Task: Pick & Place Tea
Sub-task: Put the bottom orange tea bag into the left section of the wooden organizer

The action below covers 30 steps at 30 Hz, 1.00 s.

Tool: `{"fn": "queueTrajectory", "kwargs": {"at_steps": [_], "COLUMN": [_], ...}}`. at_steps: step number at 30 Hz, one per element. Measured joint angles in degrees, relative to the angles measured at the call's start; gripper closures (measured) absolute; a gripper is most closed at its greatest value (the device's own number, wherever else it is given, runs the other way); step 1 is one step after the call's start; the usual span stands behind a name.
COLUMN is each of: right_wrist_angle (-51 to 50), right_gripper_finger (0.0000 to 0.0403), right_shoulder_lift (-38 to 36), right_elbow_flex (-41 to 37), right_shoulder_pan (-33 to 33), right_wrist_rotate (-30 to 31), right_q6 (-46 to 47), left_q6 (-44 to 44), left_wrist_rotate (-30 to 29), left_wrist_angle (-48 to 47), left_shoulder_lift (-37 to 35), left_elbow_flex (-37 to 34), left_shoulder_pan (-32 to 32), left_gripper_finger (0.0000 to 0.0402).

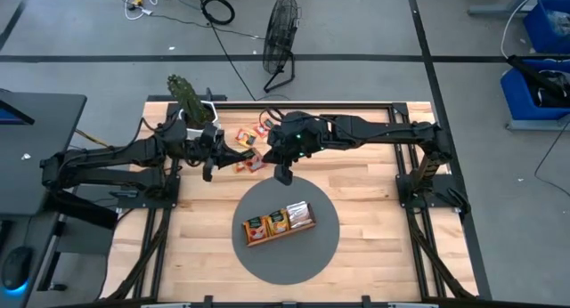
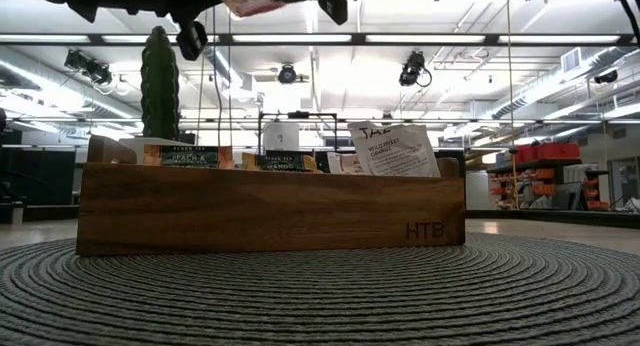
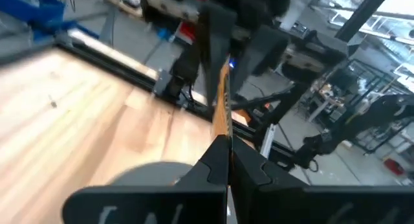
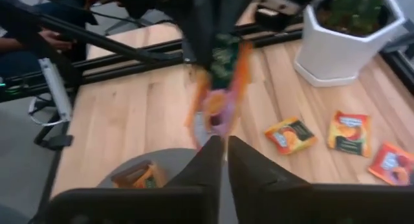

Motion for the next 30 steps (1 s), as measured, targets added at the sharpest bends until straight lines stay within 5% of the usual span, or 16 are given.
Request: {"fn": "queueTrajectory", "kwargs": {"at_steps": [13, 30], "right_wrist_angle": [-4.57, -9.00], "right_gripper_finger": [0.0236, 0.0237], "right_shoulder_lift": [-0.48, -0.48], "right_elbow_flex": [0.00, 0.00], "right_shoulder_pan": [-0.81, -3.51], "right_wrist_rotate": [4.02, 13.84], "right_q6": [0.54, 1.44], "left_q6": [-4.71, -12.28], "left_wrist_rotate": [-13.10, -42.09], "left_wrist_angle": [-14.18, -16.33], "left_shoulder_lift": [-5.89, 2.17], "left_elbow_flex": [-0.03, 0.00], "left_shoulder_pan": [-13.77, -41.34], "left_gripper_finger": [0.0400, 0.0401]}}
